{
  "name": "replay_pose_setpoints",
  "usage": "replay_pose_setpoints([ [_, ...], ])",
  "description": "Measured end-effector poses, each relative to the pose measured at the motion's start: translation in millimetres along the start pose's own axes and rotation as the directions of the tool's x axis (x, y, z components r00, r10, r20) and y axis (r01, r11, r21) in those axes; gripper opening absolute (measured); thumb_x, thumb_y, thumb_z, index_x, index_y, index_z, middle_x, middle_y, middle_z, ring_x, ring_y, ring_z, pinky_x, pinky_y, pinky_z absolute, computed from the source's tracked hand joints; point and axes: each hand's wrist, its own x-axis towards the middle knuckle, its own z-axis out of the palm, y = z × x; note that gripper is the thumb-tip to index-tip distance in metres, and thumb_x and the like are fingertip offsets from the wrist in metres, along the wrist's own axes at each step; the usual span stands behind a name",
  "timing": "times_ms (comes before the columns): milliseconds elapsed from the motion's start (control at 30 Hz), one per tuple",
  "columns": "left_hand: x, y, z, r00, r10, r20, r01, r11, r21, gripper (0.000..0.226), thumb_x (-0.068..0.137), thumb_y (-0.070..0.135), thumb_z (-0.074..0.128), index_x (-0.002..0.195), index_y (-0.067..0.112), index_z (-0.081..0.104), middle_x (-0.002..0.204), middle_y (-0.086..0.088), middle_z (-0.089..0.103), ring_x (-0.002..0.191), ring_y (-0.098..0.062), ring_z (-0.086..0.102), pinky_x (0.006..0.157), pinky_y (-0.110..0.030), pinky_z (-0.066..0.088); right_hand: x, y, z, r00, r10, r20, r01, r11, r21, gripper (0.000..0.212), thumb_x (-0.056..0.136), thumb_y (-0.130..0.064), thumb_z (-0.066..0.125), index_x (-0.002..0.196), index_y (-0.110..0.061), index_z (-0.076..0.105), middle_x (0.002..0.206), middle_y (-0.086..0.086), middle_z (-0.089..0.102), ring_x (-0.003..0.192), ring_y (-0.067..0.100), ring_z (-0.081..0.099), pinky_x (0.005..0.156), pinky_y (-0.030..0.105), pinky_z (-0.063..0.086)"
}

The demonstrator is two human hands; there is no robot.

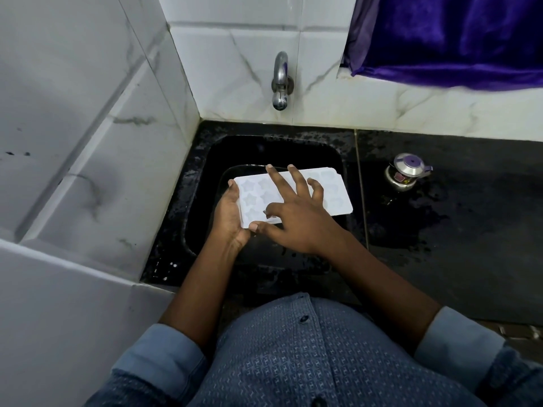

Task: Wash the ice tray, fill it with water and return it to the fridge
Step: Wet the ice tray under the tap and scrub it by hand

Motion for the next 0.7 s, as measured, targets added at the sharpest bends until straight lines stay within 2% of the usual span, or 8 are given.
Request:
replay_pose_setpoints([
  [100,1.7,-0.6,-1.3,1.000,-0.013,0.002,0.013,1.000,0.015,0.067,0.109,0.061,0.035,0.129,0.004,0.064,0.108,-0.019,0.079,0.093,-0.035,0.080,0.074,-0.050,0.065,-0.7,1.5,0.7,1.000,0.000,0.018,0.000,1.000,0.007,0.068,0.092,-0.084,0.032,0.108,-0.035,0.075,0.175,-0.004,-0.010,0.159,0.028,-0.019,0.122,0.064,-0.002],
  [167,0.9,-1.1,-1.3,1.000,-0.018,0.001,0.018,0.999,0.028,0.065,0.110,0.059,0.033,0.119,0.004,0.067,0.102,-0.019,0.080,0.087,-0.033,0.080,0.070,-0.047,0.066,-0.7,1.3,1.0,1.000,-0.001,0.013,0.001,1.000,0.012,0.068,0.091,-0.085,0.030,0.105,-0.035,0.074,0.175,-0.004,-0.011,0.159,0.029,-0.019,0.122,0.064,-0.002],
  [233,2.0,-0.7,-1.7,1.000,-0.010,0.003,0.009,1.000,0.029,0.066,0.109,0.060,0.033,0.116,0.005,0.068,0.102,-0.019,0.080,0.087,-0.033,0.080,0.072,-0.047,0.066,-0.8,2.4,0.7,1.000,-0.003,0.014,0.003,1.000,0.008,0.069,0.089,-0.087,0.030,0.108,-0.037,0.073,0.175,-0.005,-0.011,0.159,0.029,-0.019,0.122,0.064,-0.001],
  [400,7.2,-1.5,-6.7,1.000,-0.003,0.001,0.003,1.000,-0.014,0.072,0.106,0.066,0.038,0.126,0.003,0.067,0.121,-0.024,0.075,0.101,-0.041,0.076,0.101,-0.062,0.052,-0.5,4.1,-2.1,1.000,-0.008,0.020,0.008,1.000,0.017,0.064,0.089,-0.087,0.035,0.109,-0.039,0.071,0.175,-0.006,-0.012,0.159,0.028,-0.020,0.121,0.063,-0.006],
  [533,8.1,0.0,-8.5,1.000,0.000,0.016,0.000,1.000,-0.011,0.074,0.106,0.066,0.036,0.133,0.003,0.065,0.124,-0.024,0.074,0.104,-0.040,0.076,0.088,-0.056,0.059,0.5,5.3,-0.6,1.000,-0.014,0.027,0.014,1.000,0.013,0.062,0.090,-0.085,0.037,0.115,-0.040,0.072,0.175,-0.005,-0.013,0.159,0.029,-0.020,0.121,0.063,-0.007],
  [633,8.7,-1.0,-10.1,1.000,0.013,0.001,-0.013,1.000,-0.013,0.071,0.107,0.065,0.037,0.129,0.004,0.067,0.124,-0.024,0.074,0.105,-0.041,0.076,0.093,-0.059,0.058,1.6,5.3,0.6,1.000,-0.018,0.020,0.018,1.000,0.013,0.061,0.090,-0.084,0.037,0.112,-0.039,0.071,0.175,-0.006,-0.014,0.159,0.029,-0.020,0.121,0.064,-0.007],
  [700,10.3,0.0,-11.1,1.000,0.021,-0.006,-0.021,1.000,-0.021,0.071,0.107,0.064,0.038,0.130,0.003,0.066,0.127,-0.025,0.072,0.107,-0.041,0.075,0.088,-0.057,0.061,1.9,6.0,1.0,1.000,-0.018,0.023,0.018,1.000,0.009,0.061,0.090,-0.084,0.039,0.116,-0.040,0.071,0.175,-0.006,-0.014,0.159,0.029,-0.020,0.121,0.064,-0.007],
])
